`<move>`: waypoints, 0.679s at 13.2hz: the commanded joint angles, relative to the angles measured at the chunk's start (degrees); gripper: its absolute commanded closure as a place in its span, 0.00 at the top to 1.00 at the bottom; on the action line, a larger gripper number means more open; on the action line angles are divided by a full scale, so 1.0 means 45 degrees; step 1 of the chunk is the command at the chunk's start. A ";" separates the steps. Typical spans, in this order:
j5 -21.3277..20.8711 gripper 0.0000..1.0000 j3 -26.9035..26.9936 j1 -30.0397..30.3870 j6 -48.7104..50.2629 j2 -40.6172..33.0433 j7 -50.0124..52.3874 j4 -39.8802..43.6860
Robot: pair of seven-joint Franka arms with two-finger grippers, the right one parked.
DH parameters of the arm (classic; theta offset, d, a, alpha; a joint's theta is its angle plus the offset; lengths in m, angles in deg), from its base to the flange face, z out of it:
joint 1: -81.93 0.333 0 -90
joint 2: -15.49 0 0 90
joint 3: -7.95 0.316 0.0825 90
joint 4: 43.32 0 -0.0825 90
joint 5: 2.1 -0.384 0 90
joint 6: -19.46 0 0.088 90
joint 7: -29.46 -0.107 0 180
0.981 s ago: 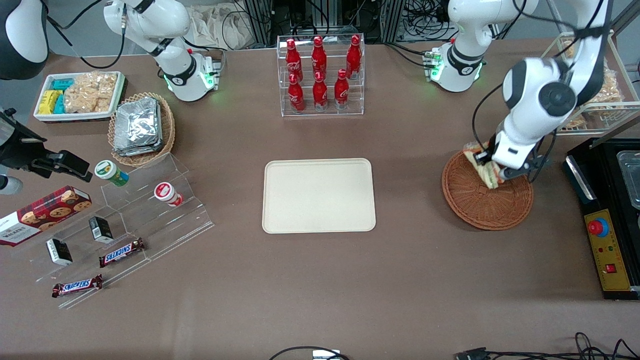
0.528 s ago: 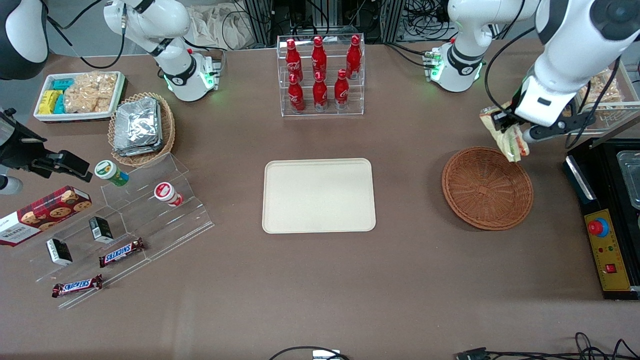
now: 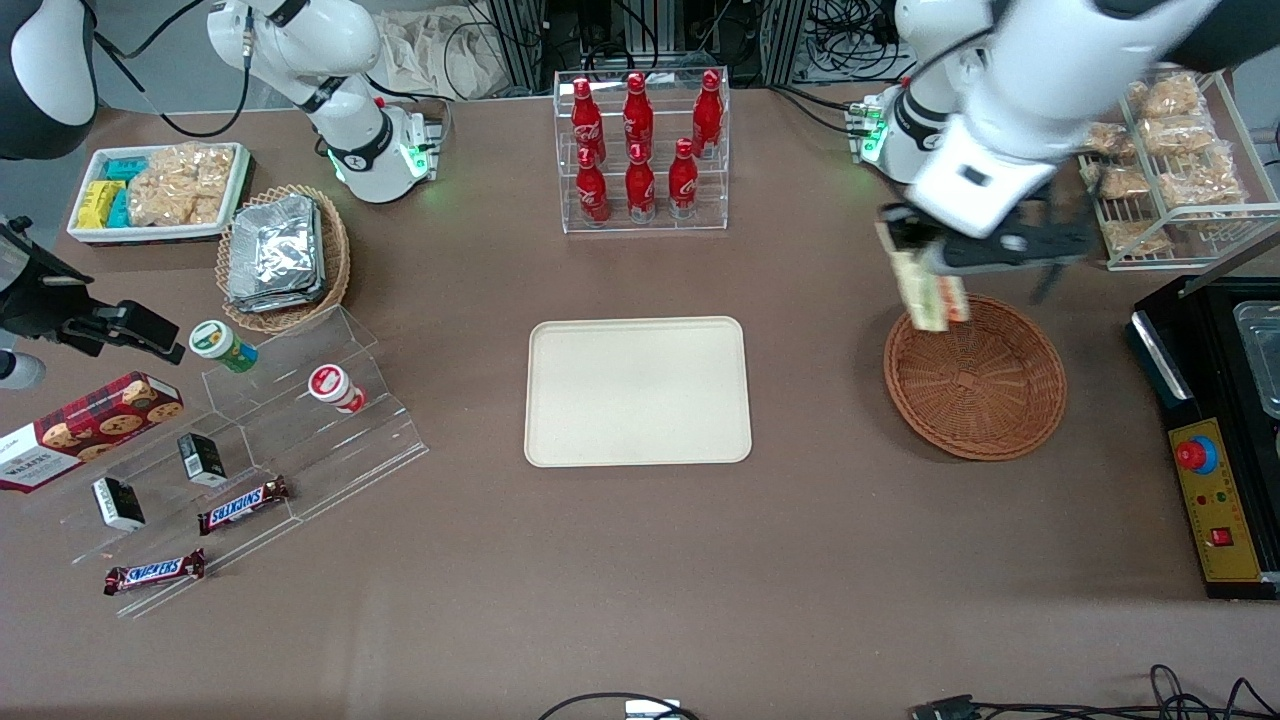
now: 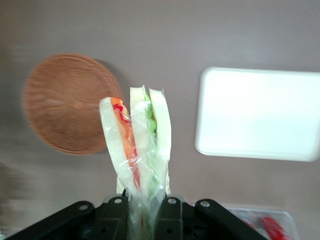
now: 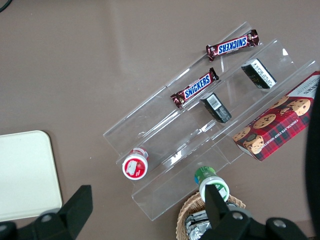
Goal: Place sandwich from basket to tray
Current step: 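Carry the held sandwich with the left gripper over the cream tray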
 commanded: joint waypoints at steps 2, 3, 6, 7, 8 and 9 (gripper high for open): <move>-0.0258 0.10 -0.4384 0.1469 0.0328 0.1909 0.2832 0.1536; -0.0761 0.10 -0.5054 0.1727 -0.0060 0.2145 0.2836 0.1439; -0.1428 0.10 -0.5197 0.1612 -0.1812 0.2519 0.2797 -0.0428; -0.1643 0.10 -0.5178 0.1612 -0.2885 0.2519 0.2778 -0.1404; -0.1974 0.10 -0.5178 0.1593 -0.4017 0.2538 0.2759 -0.2380; -0.2403 0.10 -0.5158 0.1593 -0.5131 0.2654 0.2778 -0.3260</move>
